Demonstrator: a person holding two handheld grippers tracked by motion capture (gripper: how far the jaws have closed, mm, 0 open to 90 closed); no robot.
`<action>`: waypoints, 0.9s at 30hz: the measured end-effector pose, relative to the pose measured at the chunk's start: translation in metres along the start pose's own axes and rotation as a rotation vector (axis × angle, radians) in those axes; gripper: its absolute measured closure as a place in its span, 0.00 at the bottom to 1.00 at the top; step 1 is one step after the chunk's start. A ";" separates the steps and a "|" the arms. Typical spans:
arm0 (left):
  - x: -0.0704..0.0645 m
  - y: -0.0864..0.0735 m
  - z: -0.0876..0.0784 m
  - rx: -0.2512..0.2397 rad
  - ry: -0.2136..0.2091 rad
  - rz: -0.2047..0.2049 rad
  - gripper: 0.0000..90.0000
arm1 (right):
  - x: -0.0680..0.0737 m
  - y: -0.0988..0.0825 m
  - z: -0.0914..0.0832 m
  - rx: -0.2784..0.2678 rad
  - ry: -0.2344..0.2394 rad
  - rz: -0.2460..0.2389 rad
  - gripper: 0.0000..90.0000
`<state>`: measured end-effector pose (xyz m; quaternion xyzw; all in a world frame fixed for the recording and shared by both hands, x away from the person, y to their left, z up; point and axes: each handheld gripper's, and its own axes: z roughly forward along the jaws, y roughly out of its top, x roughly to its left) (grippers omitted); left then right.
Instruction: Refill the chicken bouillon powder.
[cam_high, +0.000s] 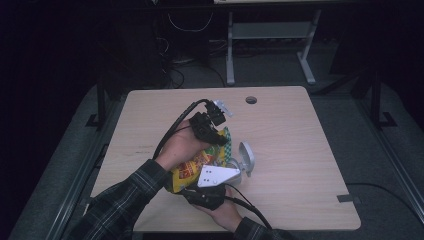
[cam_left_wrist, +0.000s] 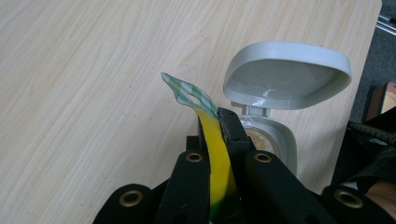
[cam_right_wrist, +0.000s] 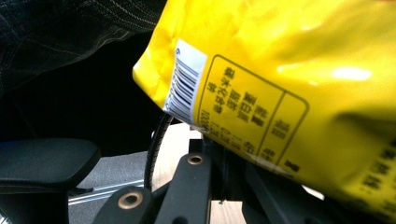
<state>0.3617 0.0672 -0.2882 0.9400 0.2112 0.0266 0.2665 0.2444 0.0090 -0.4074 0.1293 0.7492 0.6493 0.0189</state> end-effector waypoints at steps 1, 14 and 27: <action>0.000 0.000 0.000 0.000 -0.001 0.001 1.00 | 0.000 0.000 0.000 0.001 0.000 0.001 1.00; 0.000 0.000 0.000 -0.001 0.000 0.003 1.00 | 0.000 0.000 0.000 -0.003 0.001 0.007 1.00; -0.002 0.002 0.001 0.004 0.003 -0.003 1.00 | 0.001 0.001 -0.001 -0.011 0.007 0.018 1.00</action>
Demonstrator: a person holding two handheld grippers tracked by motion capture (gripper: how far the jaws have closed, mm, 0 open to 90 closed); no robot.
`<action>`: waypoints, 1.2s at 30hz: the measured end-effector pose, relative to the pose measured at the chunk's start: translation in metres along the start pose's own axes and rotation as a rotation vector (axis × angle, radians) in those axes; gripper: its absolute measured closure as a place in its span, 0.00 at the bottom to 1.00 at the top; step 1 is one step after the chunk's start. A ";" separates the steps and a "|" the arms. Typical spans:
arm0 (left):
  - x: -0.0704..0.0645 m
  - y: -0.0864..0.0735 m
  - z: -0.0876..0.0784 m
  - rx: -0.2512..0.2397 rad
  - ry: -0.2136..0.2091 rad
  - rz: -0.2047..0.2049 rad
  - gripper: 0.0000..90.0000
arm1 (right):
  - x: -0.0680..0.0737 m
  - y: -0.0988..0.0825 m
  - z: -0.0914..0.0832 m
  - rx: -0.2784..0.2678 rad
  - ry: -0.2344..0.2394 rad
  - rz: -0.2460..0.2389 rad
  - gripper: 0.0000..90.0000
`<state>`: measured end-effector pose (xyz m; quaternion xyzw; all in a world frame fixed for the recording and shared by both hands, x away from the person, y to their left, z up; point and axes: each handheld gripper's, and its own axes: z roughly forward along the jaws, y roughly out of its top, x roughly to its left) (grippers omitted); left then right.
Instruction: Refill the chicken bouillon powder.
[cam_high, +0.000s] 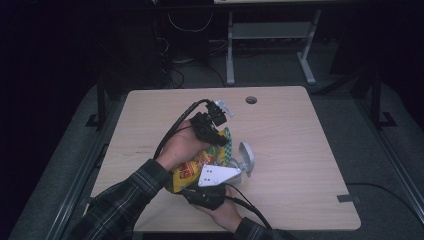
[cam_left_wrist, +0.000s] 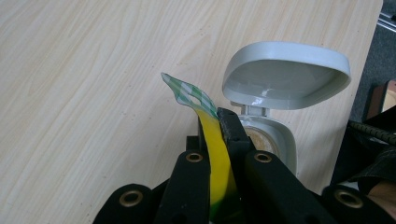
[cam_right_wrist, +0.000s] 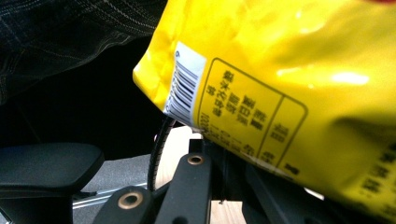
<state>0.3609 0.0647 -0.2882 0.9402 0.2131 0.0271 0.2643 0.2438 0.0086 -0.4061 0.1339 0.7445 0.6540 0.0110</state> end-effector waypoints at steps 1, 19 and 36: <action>0.000 0.000 0.000 0.000 0.000 0.000 1.00 | 0.000 0.000 0.000 0.000 0.000 0.000 1.00; -0.001 0.002 0.002 0.010 0.004 0.003 1.00 | -0.001 0.001 -0.001 -0.004 0.002 0.009 1.00; -0.002 0.002 0.004 0.007 0.008 -0.005 1.00 | -0.001 0.001 -0.001 -0.006 0.008 0.009 1.00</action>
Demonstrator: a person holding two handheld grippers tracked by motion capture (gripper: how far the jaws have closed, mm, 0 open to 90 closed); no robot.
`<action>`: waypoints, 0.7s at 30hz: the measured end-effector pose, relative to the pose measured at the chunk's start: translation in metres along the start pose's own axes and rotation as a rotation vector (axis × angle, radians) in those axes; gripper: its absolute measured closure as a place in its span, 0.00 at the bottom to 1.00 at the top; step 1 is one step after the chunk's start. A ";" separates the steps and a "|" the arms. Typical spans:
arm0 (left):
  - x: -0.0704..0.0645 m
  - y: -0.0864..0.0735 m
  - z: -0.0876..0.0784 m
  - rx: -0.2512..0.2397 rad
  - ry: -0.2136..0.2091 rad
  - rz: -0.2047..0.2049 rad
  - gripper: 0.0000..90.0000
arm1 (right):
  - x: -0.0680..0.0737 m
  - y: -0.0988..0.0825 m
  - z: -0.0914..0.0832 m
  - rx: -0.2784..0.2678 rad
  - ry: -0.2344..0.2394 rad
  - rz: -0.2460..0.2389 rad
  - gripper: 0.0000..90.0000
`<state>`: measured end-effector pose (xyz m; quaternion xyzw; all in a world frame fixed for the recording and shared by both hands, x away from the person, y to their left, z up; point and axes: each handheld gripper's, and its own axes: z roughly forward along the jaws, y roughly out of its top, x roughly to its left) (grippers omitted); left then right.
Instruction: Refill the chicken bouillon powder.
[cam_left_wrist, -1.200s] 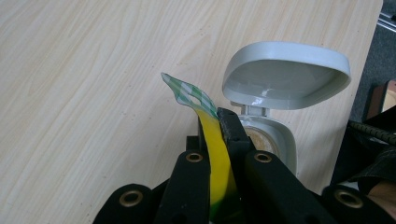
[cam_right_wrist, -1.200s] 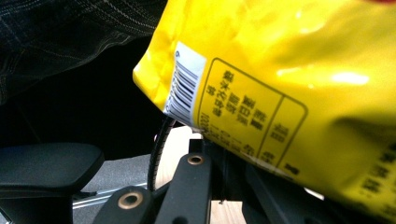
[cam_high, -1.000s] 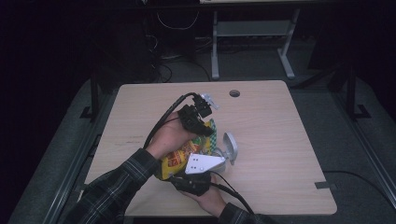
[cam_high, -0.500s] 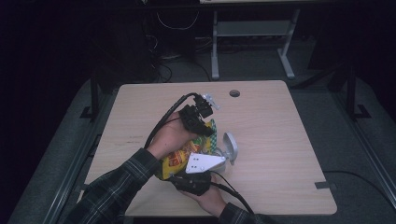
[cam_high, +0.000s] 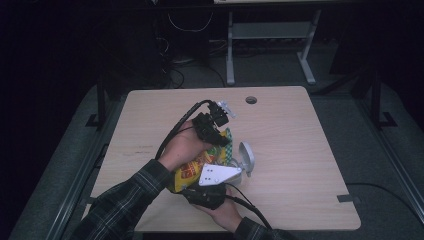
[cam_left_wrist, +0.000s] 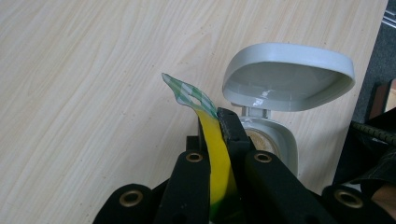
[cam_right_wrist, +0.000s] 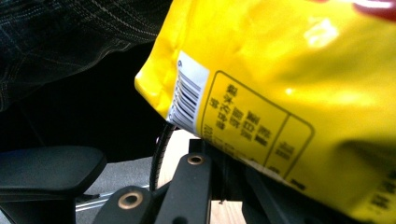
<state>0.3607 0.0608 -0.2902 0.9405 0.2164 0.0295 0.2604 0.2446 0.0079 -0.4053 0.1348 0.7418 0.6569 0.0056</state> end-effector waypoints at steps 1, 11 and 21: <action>0.000 0.000 0.000 -0.002 0.000 -0.002 1.00 | 0.000 0.000 0.000 0.001 0.001 -0.001 1.00; 0.002 -0.003 -0.003 -0.009 0.000 -0.008 1.00 | -0.001 -0.001 0.001 0.008 0.003 -0.015 1.00; 0.003 -0.004 -0.004 -0.019 -0.011 -0.011 1.00 | 0.000 -0.003 0.002 0.012 0.001 -0.026 1.00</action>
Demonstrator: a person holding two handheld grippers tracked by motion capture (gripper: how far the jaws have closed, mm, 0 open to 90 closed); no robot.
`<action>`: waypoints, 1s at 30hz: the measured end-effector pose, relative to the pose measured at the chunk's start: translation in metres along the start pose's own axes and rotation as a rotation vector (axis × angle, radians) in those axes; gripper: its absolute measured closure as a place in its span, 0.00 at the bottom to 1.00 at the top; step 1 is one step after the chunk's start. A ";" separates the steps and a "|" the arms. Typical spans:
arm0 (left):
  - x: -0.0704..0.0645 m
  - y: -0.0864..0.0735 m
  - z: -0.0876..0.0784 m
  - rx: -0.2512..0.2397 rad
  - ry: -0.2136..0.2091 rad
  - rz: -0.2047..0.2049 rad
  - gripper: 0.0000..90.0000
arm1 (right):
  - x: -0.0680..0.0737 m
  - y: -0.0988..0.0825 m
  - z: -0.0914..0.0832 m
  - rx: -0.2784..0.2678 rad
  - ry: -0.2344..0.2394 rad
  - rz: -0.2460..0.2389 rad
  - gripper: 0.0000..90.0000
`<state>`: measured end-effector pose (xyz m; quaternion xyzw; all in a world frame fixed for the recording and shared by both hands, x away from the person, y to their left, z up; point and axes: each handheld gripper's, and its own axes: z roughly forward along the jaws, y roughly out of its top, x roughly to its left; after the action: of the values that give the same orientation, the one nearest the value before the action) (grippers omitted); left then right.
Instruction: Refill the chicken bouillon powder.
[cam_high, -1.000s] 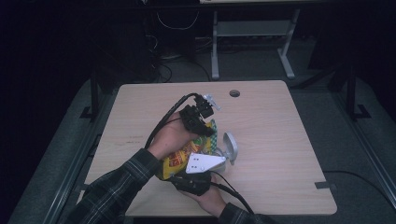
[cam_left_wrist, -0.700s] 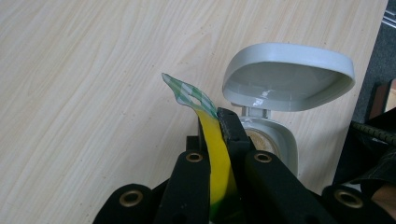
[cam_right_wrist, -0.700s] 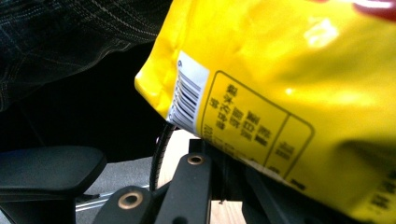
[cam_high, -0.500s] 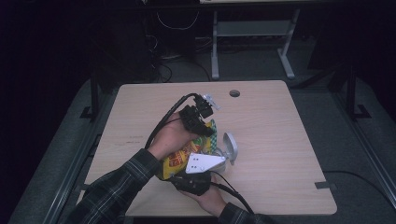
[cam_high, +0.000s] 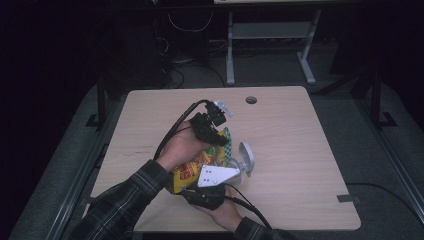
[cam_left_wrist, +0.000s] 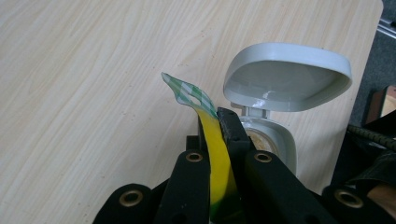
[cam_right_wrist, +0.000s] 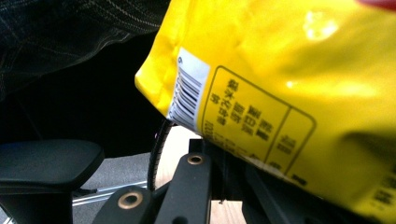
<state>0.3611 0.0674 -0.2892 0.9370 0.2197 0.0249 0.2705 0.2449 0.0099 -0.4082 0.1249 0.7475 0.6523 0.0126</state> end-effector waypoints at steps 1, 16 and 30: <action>0.000 -0.001 0.000 -0.004 -0.002 -0.002 1.00 | 0.000 0.000 0.000 0.002 0.004 0.001 1.00; 0.003 -0.009 -0.008 -0.031 -0.041 -0.024 1.00 | -0.002 -0.007 0.004 0.043 0.016 0.002 1.00; 0.007 -0.021 -0.019 -0.082 -0.067 -0.060 1.00 | -0.007 -0.015 0.009 0.078 0.005 0.009 1.00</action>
<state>0.3558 0.0953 -0.2847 0.9185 0.2374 -0.0054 0.3163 0.2506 0.0159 -0.4250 0.1268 0.7719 0.6229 0.0028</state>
